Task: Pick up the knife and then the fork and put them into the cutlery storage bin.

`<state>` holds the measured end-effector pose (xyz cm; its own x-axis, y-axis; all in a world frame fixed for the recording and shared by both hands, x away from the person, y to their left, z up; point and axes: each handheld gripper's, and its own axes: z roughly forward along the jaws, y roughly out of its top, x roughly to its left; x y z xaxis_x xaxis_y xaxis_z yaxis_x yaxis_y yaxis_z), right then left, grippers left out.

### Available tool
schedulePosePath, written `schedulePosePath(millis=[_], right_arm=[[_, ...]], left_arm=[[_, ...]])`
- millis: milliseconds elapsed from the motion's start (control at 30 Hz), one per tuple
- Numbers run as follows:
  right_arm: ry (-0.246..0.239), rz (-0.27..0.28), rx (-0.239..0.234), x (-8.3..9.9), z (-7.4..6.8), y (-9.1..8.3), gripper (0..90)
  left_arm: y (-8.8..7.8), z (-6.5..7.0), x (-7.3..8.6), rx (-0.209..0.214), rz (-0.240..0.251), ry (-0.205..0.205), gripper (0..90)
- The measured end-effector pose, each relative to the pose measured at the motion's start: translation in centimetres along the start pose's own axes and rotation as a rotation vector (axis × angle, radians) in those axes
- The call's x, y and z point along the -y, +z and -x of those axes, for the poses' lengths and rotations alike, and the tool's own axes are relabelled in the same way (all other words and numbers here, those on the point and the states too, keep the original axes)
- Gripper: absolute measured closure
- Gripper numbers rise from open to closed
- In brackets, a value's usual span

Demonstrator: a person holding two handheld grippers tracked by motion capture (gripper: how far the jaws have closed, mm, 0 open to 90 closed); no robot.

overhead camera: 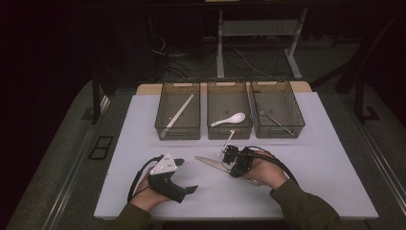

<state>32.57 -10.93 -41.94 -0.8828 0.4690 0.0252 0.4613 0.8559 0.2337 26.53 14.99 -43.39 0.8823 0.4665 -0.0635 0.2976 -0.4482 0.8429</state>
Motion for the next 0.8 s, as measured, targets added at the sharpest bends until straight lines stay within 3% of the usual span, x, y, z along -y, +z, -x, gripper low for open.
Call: schedulePosePath(millis=[400, 800], right_arm=[[0.02, 0.154, -0.047, 2.3, 1.6, -1.1, 79.7], [0.108, 0.299, -0.09, 4.0, 3.4, -3.0, 79.7]], left_arm=[[0.0, 0.0, 0.0, -0.001, -0.001, 0.003, 0.0], [0.0, -0.1, 0.0, 0.0, -0.003, -0.001, 0.0]])
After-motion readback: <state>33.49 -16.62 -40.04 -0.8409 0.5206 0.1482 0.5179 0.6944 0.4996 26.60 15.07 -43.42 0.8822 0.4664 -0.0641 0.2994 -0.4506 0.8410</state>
